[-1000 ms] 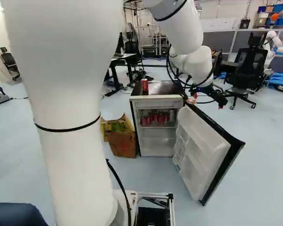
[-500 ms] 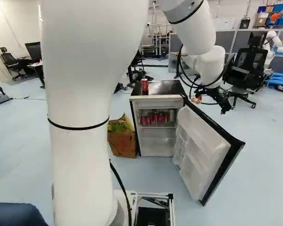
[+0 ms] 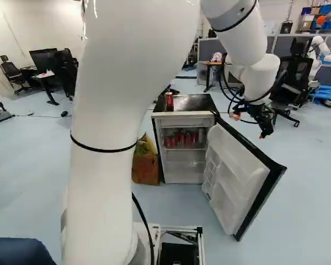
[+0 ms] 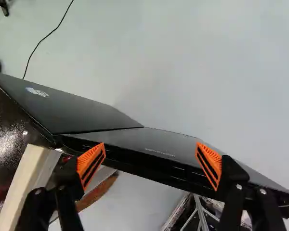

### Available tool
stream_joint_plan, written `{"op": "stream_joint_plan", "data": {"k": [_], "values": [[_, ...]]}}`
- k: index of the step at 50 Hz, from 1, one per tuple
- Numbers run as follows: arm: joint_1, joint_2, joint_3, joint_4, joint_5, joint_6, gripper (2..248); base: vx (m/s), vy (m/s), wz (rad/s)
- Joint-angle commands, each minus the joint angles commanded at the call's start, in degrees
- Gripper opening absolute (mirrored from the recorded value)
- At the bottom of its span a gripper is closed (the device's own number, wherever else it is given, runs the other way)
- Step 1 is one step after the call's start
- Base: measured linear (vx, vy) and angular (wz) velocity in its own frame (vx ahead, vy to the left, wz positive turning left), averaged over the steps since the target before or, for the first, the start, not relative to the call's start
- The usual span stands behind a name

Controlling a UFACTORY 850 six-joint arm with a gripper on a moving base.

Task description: Grab a drink from the fridge

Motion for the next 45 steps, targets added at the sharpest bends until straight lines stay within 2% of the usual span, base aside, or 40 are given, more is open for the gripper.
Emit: {"op": "stream_joint_plan", "data": {"k": [27,45], "values": [[-2.80,-4.80,-6.50,3.87,-7.82,0.00,247,0.000,0.000,0.000],[-4.54,-9.39,-11.37,3.87,-8.10,0.00,247,0.000,0.000,0.000]]}}
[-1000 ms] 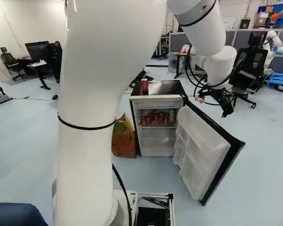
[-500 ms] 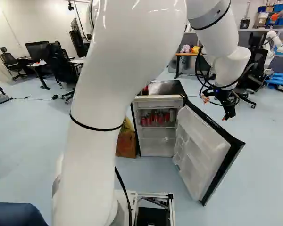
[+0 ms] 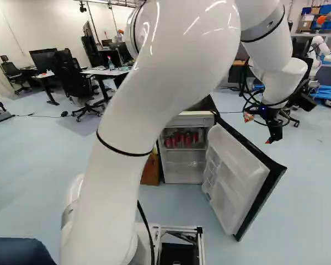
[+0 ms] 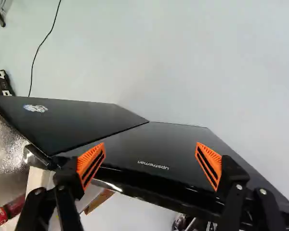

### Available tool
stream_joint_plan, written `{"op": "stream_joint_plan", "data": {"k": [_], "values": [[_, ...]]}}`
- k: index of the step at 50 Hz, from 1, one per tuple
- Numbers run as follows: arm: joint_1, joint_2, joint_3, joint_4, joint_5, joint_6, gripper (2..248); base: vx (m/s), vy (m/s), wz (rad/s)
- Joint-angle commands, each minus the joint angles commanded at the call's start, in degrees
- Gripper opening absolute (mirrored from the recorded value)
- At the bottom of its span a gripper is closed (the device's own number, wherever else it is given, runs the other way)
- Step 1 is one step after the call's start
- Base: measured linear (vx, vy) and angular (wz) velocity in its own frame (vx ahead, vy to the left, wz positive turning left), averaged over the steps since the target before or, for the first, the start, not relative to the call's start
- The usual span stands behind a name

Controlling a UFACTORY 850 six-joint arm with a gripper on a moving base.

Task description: Grab a drink from the fridge

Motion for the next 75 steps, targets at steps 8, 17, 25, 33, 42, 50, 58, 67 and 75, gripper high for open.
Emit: {"op": "stream_joint_plan", "data": {"k": [8,17,25,33,42,50,58,67,75], "values": [[-0.73,-2.59,-2.40,0.00,0.00,0.00,247,0.000,0.000,0.000],[-1.34,-5.15,-4.64,0.00,0.00,0.00,247,0.000,0.000,0.000],[-1.35,-6.35,-5.05,0.00,0.00,0.00,247,0.000,0.000,0.000],[-1.36,-7.54,-5.45,0.00,0.00,0.00,247,0.000,0.000,0.000],[-1.36,-8.30,-5.73,0.00,0.00,0.00,247,0.000,0.000,0.000],[-1.36,-8.28,-5.69,0.00,0.00,0.00,247,0.000,0.000,0.000],[-1.37,-7.91,-5.12,0.00,0.00,0.00,247,0.000,0.000,0.000],[-1.40,-7.00,-3.72,0.00,0.00,0.00,247,0.000,0.000,0.000],[-1.40,-5.98,-2.16,0.00,0.00,0.00,247,0.000,0.000,0.000]]}}
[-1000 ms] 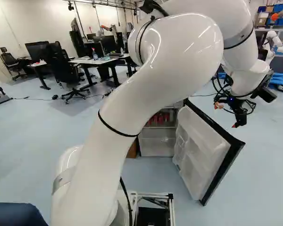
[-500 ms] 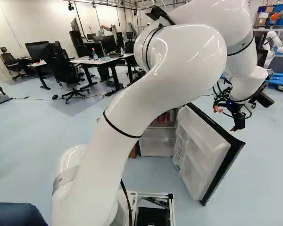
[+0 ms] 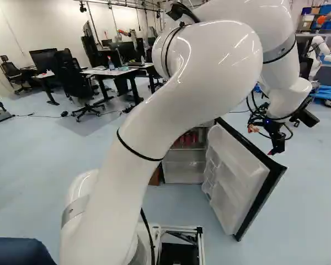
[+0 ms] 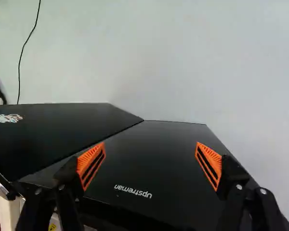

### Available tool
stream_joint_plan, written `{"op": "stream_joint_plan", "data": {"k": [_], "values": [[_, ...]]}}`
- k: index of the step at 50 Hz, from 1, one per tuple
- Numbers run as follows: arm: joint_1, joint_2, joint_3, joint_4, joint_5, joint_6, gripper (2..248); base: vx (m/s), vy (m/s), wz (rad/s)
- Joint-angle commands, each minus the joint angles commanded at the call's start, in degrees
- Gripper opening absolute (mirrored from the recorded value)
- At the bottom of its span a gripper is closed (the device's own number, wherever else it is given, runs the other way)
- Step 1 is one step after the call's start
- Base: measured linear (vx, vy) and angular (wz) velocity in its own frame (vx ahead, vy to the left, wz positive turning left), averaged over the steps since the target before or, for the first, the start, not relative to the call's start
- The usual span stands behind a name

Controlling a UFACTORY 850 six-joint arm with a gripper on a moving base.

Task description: Grab a drink from the fridge

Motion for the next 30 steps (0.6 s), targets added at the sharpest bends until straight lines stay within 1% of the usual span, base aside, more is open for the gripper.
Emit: {"op": "stream_joint_plan", "data": {"k": [30], "values": [[0.06,4.48,6.80,0.00,0.00,0.00,247,0.000,0.000,0.000]]}}
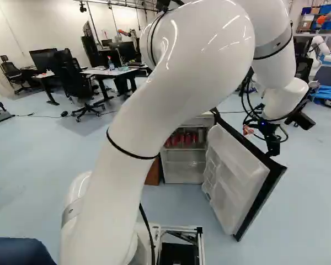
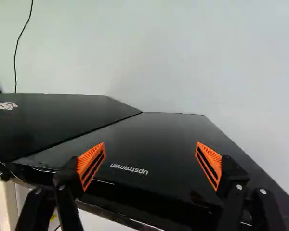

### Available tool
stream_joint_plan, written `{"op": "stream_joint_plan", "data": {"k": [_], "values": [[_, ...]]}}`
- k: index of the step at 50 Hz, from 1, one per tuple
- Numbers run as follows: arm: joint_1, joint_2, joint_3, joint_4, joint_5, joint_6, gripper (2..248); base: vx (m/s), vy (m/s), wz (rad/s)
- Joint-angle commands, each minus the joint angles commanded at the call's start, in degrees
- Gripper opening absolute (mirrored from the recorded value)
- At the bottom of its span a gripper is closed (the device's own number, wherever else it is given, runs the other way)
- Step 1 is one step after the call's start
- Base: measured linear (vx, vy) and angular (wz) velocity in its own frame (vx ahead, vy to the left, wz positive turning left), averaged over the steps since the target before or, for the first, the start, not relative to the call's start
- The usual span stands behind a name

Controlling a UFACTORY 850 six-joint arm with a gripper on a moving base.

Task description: Grab a drink from the fridge

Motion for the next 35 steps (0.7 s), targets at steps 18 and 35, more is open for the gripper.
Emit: {"op": "stream_joint_plan", "data": {"k": [18,35], "values": [[0.06,2.74,4.10,0.00,0.00,0.00,247,0.000,0.000,0.000],[0.13,5.32,7.90,0.00,0.00,0.00,247,0.000,0.000,0.000]]}}
